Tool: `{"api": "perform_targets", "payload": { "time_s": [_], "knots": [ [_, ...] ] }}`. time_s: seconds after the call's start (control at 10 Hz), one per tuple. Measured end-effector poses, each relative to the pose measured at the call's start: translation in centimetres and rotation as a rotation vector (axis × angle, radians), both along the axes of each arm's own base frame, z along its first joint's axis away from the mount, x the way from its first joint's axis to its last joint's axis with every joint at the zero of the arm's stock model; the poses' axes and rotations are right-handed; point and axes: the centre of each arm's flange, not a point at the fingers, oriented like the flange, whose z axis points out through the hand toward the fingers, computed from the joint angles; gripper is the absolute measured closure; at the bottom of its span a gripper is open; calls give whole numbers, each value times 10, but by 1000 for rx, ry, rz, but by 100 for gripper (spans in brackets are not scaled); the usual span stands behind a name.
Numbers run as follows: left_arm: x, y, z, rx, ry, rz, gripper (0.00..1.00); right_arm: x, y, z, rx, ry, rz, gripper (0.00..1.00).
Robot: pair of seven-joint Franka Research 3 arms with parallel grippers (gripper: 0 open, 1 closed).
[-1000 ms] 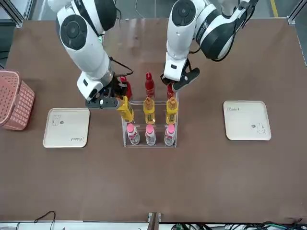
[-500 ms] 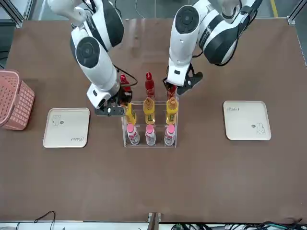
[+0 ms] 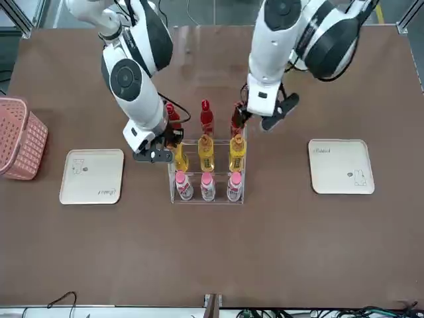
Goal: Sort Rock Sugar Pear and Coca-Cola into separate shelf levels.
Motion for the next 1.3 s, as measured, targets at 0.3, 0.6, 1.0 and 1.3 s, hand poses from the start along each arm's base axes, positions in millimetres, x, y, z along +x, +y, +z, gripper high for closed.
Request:
{"api": "perform_targets", "payload": {
  "time_s": [0.3,0.6,1.0,1.3],
  "knots": [
    [39,100,15,21,38,23,1,0,0,7,6,-11,-26,24],
    [60,165,13,22,76,13,1,3,-7,12,8,-21,-42,11],
    [74,224,11,-1,98,-93,0,52,-161,92,58,-155,-62,0],
    [74,289,28,-14,85,-303,0,64,-278,114,41,-196,28,0]
  ]
}}
